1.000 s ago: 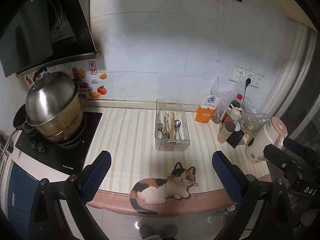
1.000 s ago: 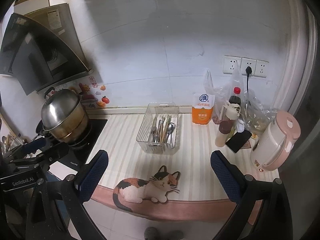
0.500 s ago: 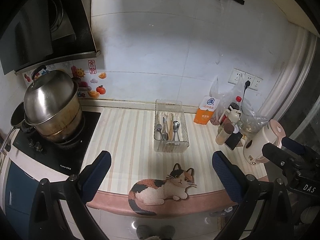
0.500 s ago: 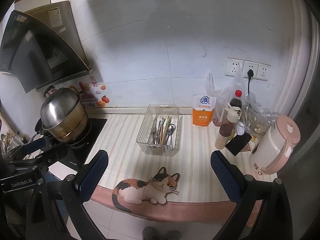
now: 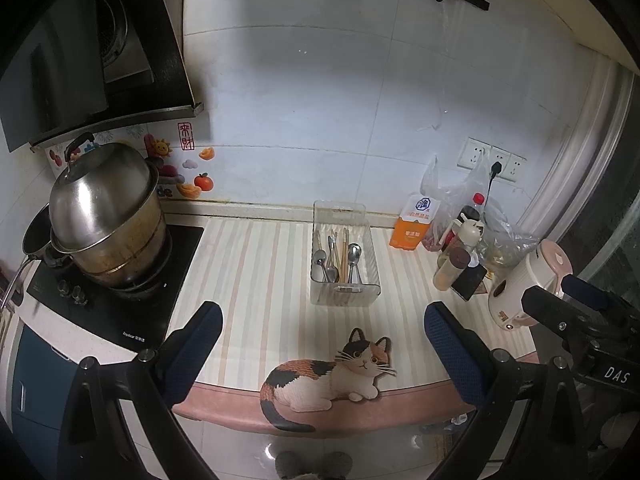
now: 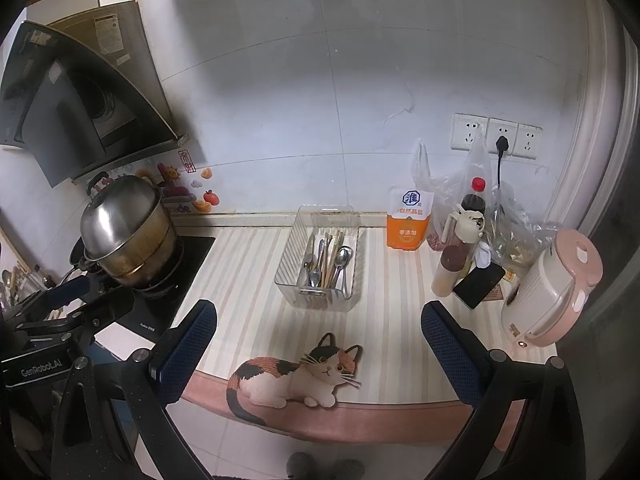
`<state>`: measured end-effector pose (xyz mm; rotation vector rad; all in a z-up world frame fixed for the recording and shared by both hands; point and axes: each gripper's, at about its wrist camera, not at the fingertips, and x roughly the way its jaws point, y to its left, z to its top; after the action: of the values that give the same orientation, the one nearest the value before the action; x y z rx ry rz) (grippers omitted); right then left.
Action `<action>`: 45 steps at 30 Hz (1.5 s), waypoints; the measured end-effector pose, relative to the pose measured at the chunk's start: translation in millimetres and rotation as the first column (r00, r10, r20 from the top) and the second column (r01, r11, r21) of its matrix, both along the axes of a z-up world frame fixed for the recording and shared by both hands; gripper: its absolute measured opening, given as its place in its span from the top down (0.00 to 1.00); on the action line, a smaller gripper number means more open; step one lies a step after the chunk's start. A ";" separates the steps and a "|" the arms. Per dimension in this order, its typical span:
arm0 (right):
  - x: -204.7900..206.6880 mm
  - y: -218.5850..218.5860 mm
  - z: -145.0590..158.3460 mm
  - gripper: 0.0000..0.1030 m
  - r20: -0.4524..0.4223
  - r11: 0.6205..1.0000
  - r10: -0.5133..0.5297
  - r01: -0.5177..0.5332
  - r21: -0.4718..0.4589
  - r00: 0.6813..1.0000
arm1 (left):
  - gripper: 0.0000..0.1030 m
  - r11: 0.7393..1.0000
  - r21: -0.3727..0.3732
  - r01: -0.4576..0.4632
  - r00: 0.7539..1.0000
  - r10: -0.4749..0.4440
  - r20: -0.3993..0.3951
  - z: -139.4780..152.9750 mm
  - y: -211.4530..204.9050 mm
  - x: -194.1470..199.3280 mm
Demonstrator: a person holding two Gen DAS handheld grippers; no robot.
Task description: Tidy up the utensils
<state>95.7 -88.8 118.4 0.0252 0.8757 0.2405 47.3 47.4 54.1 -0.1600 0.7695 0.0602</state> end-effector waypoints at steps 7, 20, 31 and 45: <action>-4.2 8.2 -3.8 0.00 -0.013 1.000 -0.018 0.018 -0.003 1.000 | 0.00 1.000 0.003 0.001 1.000 -0.001 0.000 0.5 2.5 -1.2; -2.6 7.7 -3.1 0.00 -0.015 1.000 -0.022 0.022 -0.005 1.000 | 0.00 1.000 0.003 0.010 1.000 -0.010 0.001 0.4 3.2 -3.2; -11.9 6.7 -5.1 0.00 -0.019 0.999 -0.039 0.038 -0.013 0.999 | 0.00 0.999 0.000 0.040 0.999 -0.040 0.000 1.3 4.1 -5.3; -12.1 3.8 -4.6 0.00 -0.021 0.999 -0.038 0.038 -0.012 0.999 | 0.00 0.998 -0.003 0.061 0.998 -0.061 0.001 4.2 4.1 -8.7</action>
<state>83.6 -85.0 113.8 0.0333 0.8969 0.1997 38.6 51.6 58.3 -0.1396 0.7731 0.0015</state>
